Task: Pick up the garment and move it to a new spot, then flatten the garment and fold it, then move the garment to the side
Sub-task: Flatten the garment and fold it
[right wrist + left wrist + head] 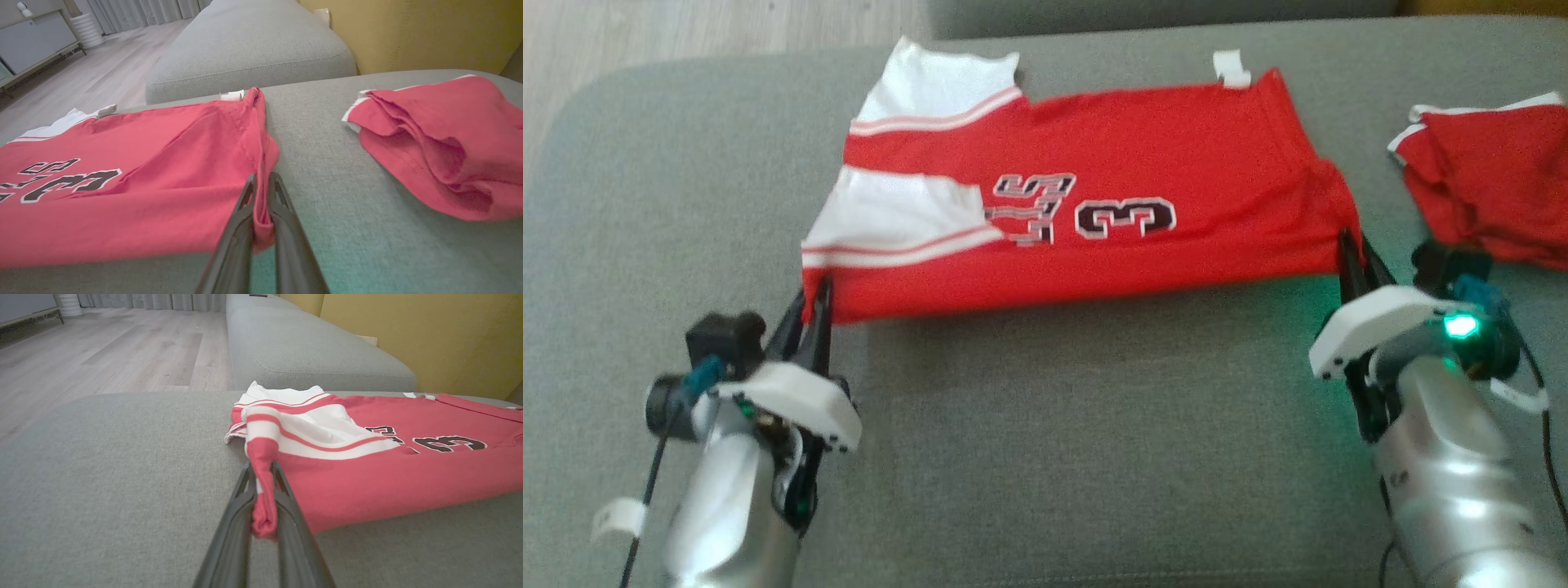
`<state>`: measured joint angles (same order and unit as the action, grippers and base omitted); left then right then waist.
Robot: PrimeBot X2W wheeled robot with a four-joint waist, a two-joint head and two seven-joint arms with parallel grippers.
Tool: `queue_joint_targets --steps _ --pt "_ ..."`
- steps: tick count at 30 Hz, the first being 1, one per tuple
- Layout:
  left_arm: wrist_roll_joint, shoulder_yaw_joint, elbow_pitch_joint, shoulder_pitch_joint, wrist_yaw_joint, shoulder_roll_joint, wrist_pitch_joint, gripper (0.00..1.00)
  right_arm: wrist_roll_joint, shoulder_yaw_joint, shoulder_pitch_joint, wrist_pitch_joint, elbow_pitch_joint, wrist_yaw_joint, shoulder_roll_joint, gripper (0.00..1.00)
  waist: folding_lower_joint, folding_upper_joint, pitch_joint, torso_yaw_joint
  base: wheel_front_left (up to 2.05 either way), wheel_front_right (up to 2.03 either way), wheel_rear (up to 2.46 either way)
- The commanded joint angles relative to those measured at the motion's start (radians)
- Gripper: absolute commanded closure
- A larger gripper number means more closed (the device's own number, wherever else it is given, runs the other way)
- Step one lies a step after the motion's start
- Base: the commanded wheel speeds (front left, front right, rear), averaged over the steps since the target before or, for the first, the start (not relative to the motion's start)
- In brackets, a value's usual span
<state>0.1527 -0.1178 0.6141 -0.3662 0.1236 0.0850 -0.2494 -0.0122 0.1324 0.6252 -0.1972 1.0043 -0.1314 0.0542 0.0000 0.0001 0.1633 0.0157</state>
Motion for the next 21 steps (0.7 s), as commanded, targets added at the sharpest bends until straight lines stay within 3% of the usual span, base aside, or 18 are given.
queue_joint_targets --steps 1,10,19,20,21 --pt "0.009 0.041 -0.029 0.005 -0.002 0.024 -0.012 1.0 -0.012 -0.025 -0.013 -0.015 -0.034 0.001 -0.004 1.0 0.0 -0.0001 -0.034 -0.011 0.0 0.0 0.0" --pt "0.038 0.04 -0.061 0.134 0.002 0.019 -0.012 1.0 -0.071 -0.033 -0.153 0.03 -0.116 0.001 -0.004 1.0 0.0 -0.0001 -0.119 -0.029 0.0 0.0 0.0" --pt "0.083 0.009 -0.104 0.254 0.002 0.013 0.009 1.0 -0.138 -0.027 -0.376 0.13 -0.322 0.001 -0.004 1.0 0.0 -0.0001 -0.16 -0.035 0.0 0.0 0.0" --pt "0.085 0.008 -0.107 0.259 -0.002 0.011 0.009 0.61 -0.134 -0.015 -0.392 0.132 -0.347 0.001 -0.004 1.0 0.0 -0.0001 -0.161 -0.035 0.0 0.0 0.0" --pt "0.077 0.005 -0.108 0.261 -0.012 0.012 0.008 0.05 -0.13 -0.01 -0.407 0.136 -0.37 0.001 -0.004 0.25 0.0 -0.0001 -0.161 -0.036 0.0 0.0 0.0"
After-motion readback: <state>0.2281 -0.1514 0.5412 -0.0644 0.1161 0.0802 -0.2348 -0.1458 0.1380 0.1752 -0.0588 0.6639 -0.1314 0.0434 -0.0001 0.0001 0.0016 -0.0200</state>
